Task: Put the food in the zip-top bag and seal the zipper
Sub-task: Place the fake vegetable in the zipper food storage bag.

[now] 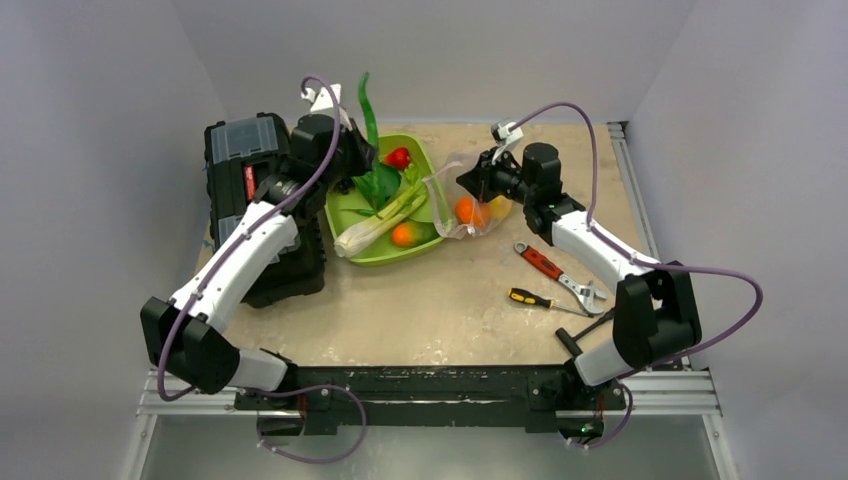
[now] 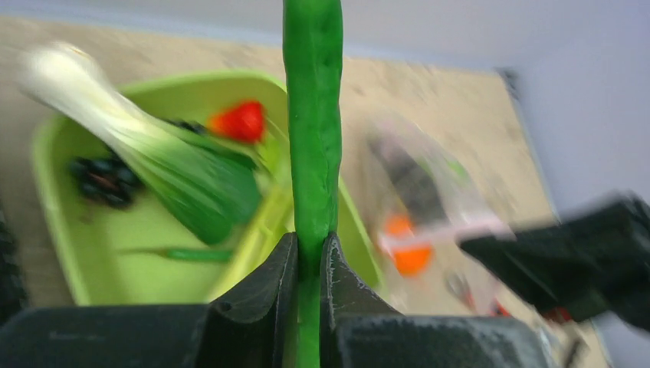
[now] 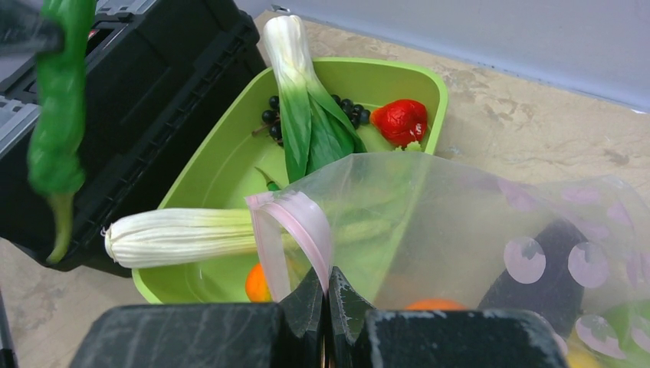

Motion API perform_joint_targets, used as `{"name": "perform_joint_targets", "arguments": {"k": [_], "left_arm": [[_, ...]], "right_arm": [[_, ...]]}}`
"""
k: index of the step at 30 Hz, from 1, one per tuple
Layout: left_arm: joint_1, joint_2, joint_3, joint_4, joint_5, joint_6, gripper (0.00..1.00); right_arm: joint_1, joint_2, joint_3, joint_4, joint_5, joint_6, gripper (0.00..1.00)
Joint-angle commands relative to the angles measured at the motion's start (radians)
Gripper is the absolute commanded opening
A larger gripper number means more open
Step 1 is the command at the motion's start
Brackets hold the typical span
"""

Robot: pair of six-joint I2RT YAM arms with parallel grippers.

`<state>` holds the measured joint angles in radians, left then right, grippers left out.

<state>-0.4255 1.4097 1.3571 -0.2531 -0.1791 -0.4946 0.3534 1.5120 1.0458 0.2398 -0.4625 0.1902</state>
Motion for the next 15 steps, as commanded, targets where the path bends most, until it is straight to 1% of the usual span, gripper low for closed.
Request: {"name": "perform_joint_targets", "arguments": {"k": [1,4,7,11,15], "left_arm": [[0.005,-0.024,0.018,-0.291,0.541,-0.059,0.0],[0.005,0.0,0.0,-0.413,0.79,-0.073,0.0],[-0.009,-0.028,-0.065,-0.398,0.96,-0.115,0.0],[-0.045,-0.05,-0.111,-0.379,1.045,-0.151,0.0],[-0.089,0.023,-0.139,-0.335,1.096,-0.241,0.0]], "right_arm": [[0.007,-0.041,0.015,0.021,0.005,-0.014,0.0],[0.007,-0.05,0.01,0.018,0.018,-0.024,0.0],[0.009,-0.06,-0.002,0.03,0.024,-0.032,0.0],[0.015,-0.067,-0.009,0.035,0.035,-0.039,0.0],[0.019,-0.085,-0.023,0.05,0.025,-0.045,0.0]]}}
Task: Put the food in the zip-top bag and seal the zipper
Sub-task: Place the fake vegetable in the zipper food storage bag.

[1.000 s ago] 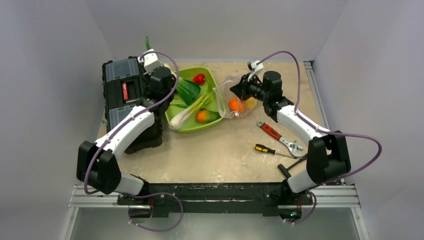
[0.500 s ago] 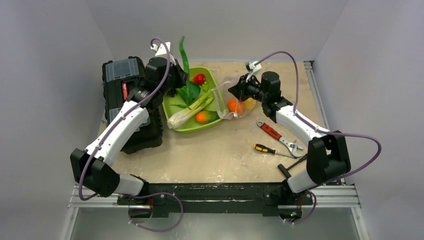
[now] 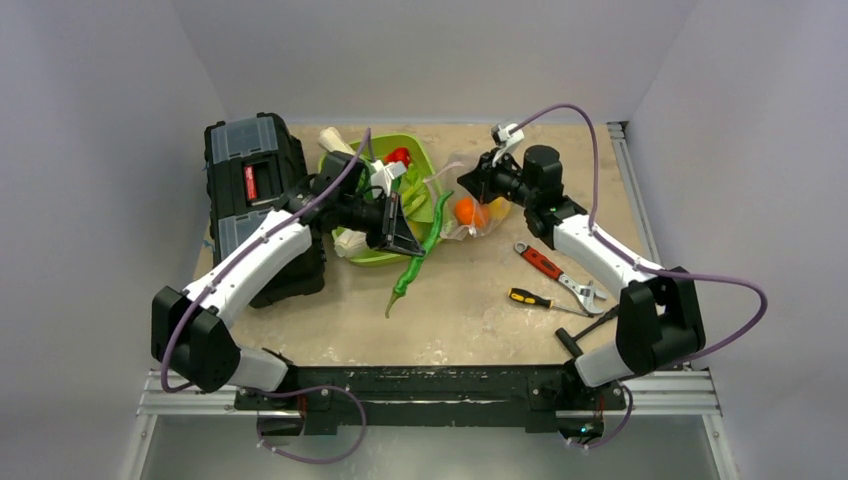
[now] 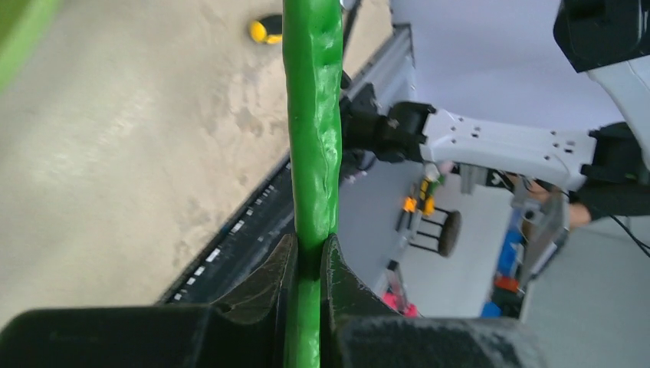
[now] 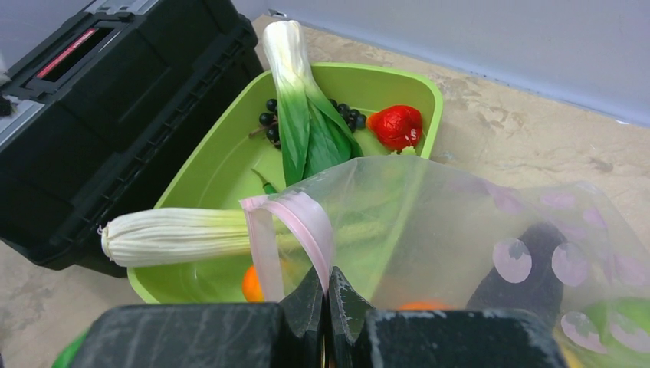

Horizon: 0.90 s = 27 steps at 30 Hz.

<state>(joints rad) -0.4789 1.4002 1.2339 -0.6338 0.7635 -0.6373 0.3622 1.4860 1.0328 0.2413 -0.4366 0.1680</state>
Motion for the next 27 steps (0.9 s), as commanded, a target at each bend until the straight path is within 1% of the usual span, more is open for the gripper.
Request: {"name": "perform_joint_targets", "arguments": {"k": [1,3,5,8,12,14,16,18,19,22,25,27], "left_arm": [[-0.043,0.057,-0.02,0.066,0.165,-0.127,0.0],[-0.047,0.106,-0.026,0.124,0.194,-0.194,0.0],[-0.047,0.145,-0.015,0.168,0.18,-0.243,0.0],[-0.044,0.2,0.043,0.136,0.141,-0.247,0.0],[-0.026,0.267,0.082,0.188,0.138,-0.314,0.0],[-0.018,0.301,0.113,0.181,0.118,-0.325,0.0],[-0.01,0.332,0.143,0.183,0.093,-0.342,0.02],[-0.004,0.354,0.153,0.241,0.077,-0.384,0.07],[0.001,0.366,0.165,0.263,0.067,-0.399,0.11],[0.016,0.409,0.235,0.256,0.006,-0.38,0.24],[0.029,0.478,0.316,0.215,0.004,-0.353,0.28],[0.03,0.464,0.308,0.212,-0.037,-0.329,0.32]], "right_arm": [[0.013,-0.063,-0.013,0.052,-0.004,-0.029,0.0],[0.019,-0.068,-0.017,0.05,-0.007,-0.042,0.0],[0.026,-0.073,-0.02,0.05,-0.007,-0.059,0.0],[0.036,-0.08,-0.022,0.046,-0.008,-0.073,0.0],[0.052,-0.084,-0.023,0.041,-0.016,-0.097,0.0],[0.06,-0.081,-0.021,0.038,-0.01,-0.107,0.0],[0.063,-0.081,-0.019,0.033,-0.004,-0.112,0.0],[0.064,-0.08,-0.018,0.028,0.003,-0.115,0.0],[0.063,-0.081,-0.019,0.027,0.005,-0.116,0.0],[0.064,-0.079,-0.017,0.024,0.004,-0.117,0.0],[0.063,-0.078,-0.017,0.027,0.002,-0.116,0.0],[0.064,-0.078,-0.019,0.029,0.001,-0.113,0.0]]}}
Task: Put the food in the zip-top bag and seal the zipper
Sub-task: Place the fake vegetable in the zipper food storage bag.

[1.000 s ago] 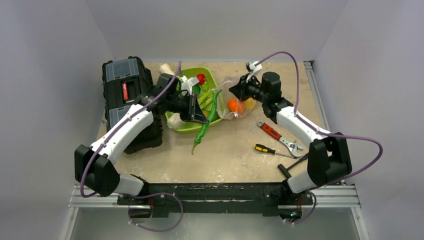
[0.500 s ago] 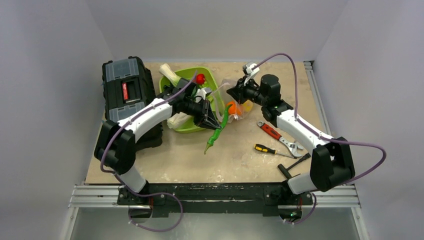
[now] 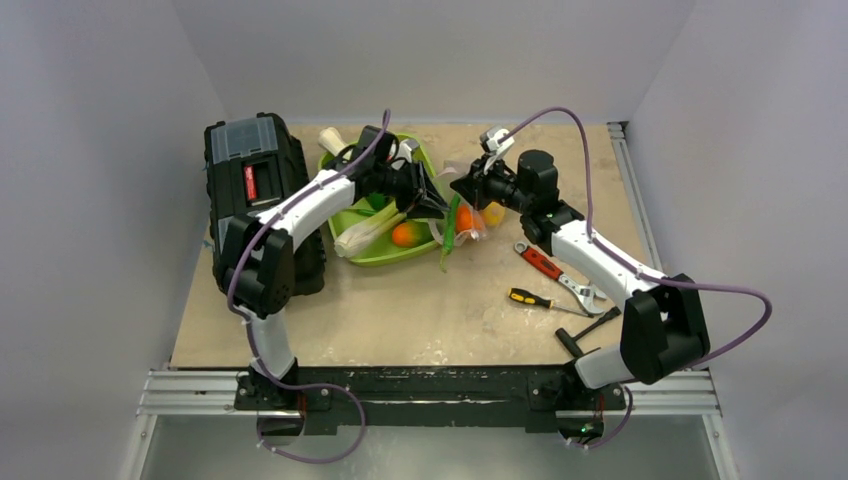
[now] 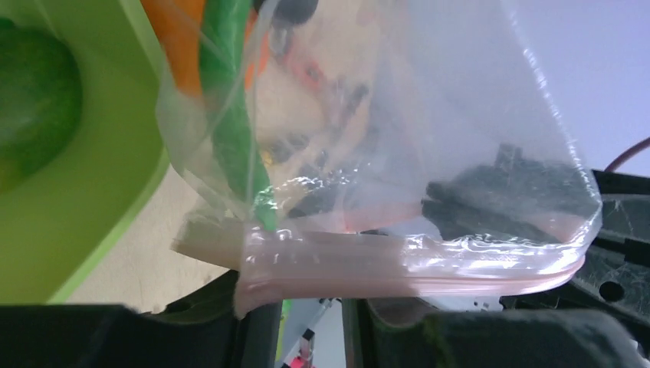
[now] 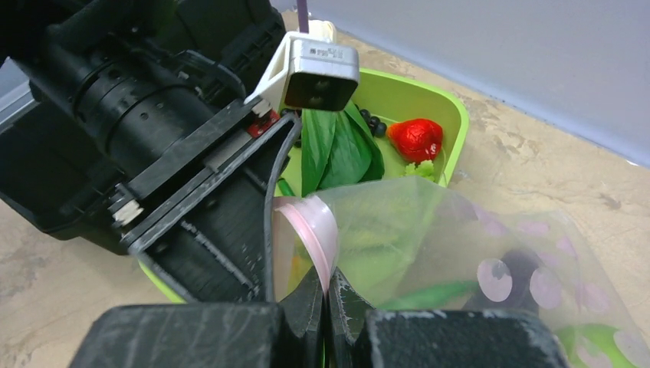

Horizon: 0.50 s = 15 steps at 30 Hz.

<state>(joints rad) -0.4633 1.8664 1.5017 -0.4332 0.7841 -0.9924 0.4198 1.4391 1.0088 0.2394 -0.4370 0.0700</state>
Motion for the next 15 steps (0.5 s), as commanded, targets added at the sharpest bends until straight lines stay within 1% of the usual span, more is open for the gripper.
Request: {"name": "perform_joint_targets", "arguments": {"k": [1,3,6,9,11,15], "left_arm": [[0.013,-0.025,0.008,0.035,-0.081,0.034,0.36],[0.013,-0.08,-0.06,0.062,-0.105,0.053,0.44],[0.007,-0.161,-0.139,-0.003,-0.174,0.137,0.48],[-0.024,-0.259,-0.229,-0.056,-0.263,0.203,0.48],[-0.05,-0.305,-0.256,-0.08,-0.313,0.22,0.47],[-0.102,-0.314,-0.279,-0.042,-0.315,0.191,0.43]], "right_arm": [[0.007,-0.029,0.006,0.031,0.001,-0.015,0.0],[0.008,-0.027,0.008,0.031,-0.001,-0.013,0.0],[0.007,-0.019,0.011,0.03,-0.007,-0.011,0.0],[0.008,-0.015,0.015,0.027,-0.008,-0.01,0.0],[0.007,-0.013,0.019,0.023,-0.011,-0.01,0.0],[0.008,-0.013,0.019,0.02,-0.016,-0.007,0.0]]}}
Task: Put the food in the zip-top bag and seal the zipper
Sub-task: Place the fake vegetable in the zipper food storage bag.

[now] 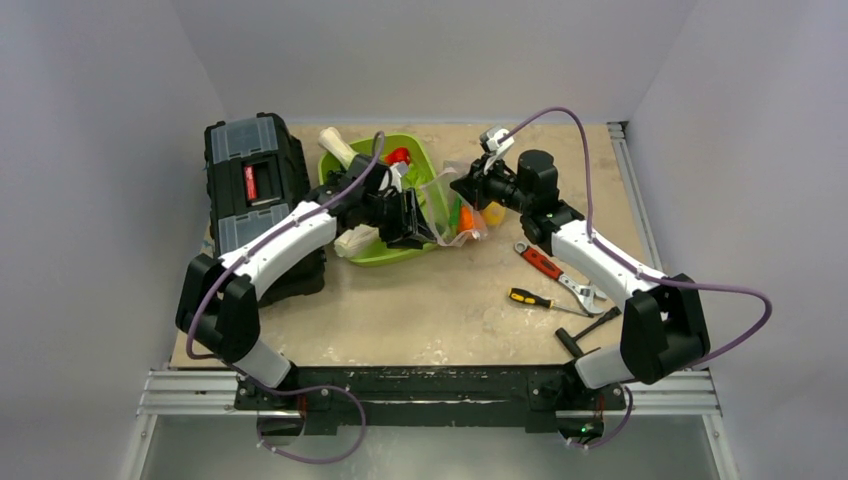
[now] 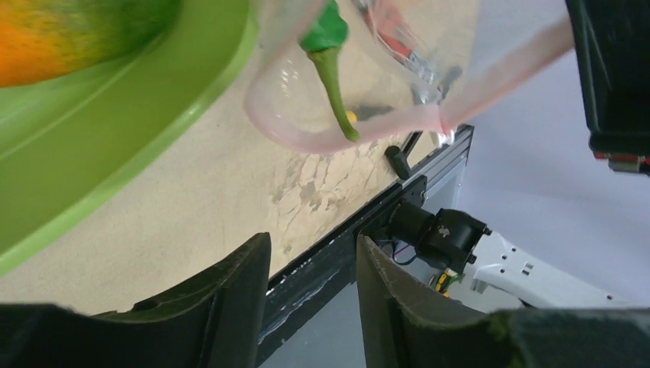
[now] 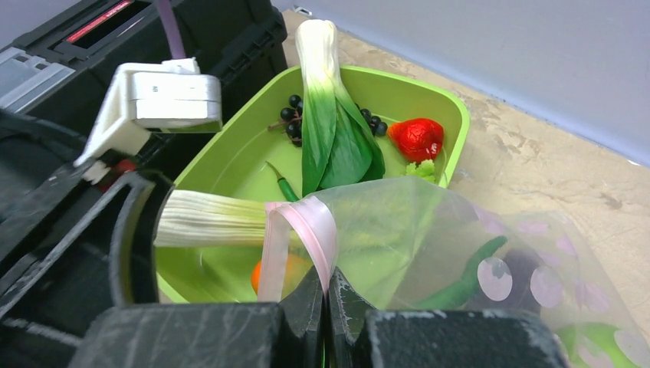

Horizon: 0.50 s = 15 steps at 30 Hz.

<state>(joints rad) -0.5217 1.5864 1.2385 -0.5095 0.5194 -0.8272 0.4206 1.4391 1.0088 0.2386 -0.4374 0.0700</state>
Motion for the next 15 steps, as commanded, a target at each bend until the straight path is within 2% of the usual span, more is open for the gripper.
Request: {"name": "perform_joint_targets", "arguments": {"k": [1,6,13,15], "left_arm": [[-0.063,-0.03,-0.014,0.054,-0.052,0.02,0.43],[-0.108,0.005,0.022,0.074,-0.095,0.007,0.39],[-0.108,0.059,0.067,0.121,-0.166,-0.023,0.13],[-0.109,0.077,0.081,0.149,-0.174,-0.032,0.1]], "right_arm": [[0.007,-0.013,0.019,0.021,-0.017,-0.007,0.0],[0.007,-0.012,0.019,0.022,-0.019,-0.006,0.0],[0.01,-0.02,0.021,0.022,-0.03,0.0,0.0],[0.012,-0.025,0.023,0.023,-0.043,0.007,0.0]]}}
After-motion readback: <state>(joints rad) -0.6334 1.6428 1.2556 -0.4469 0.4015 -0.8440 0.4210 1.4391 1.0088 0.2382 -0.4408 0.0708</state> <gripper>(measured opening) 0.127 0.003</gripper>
